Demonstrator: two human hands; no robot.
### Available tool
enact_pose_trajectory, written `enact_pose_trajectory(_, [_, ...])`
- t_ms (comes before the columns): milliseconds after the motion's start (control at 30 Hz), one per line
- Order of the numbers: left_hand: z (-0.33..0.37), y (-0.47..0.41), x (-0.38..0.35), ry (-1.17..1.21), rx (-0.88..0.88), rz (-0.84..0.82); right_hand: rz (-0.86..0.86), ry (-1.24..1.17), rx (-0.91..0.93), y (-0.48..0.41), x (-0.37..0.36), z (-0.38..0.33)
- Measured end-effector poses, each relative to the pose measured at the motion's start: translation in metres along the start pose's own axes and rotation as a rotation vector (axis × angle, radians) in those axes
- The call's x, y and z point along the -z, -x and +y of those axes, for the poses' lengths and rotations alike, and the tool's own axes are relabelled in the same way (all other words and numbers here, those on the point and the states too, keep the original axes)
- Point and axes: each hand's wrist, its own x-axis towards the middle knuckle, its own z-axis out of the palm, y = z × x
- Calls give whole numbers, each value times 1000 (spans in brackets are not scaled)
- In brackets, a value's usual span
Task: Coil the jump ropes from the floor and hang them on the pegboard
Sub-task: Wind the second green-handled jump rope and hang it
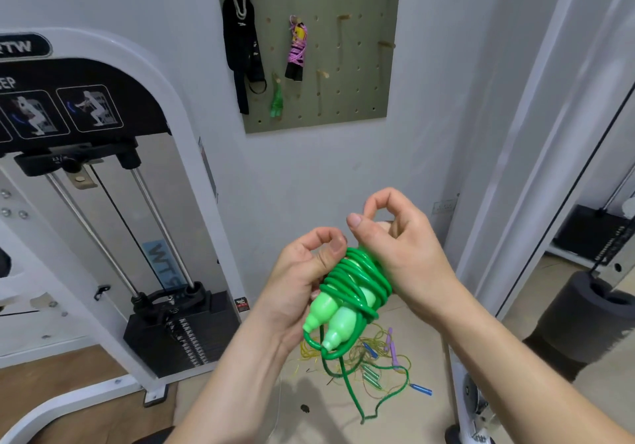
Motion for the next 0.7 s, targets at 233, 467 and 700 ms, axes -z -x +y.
enact_pose_trajectory(233, [-8,3,-20,-53,-63,234,294,-216,-130,-7,-10,8])
enact_pose_trajectory(467, [-42,6,-12,-1065,-499,391,714,-118,-82,-24,-20,35])
enact_pose_trajectory(700, [-33,22,-10,-1803,-560,244,723,557,242,-21,-15,51])
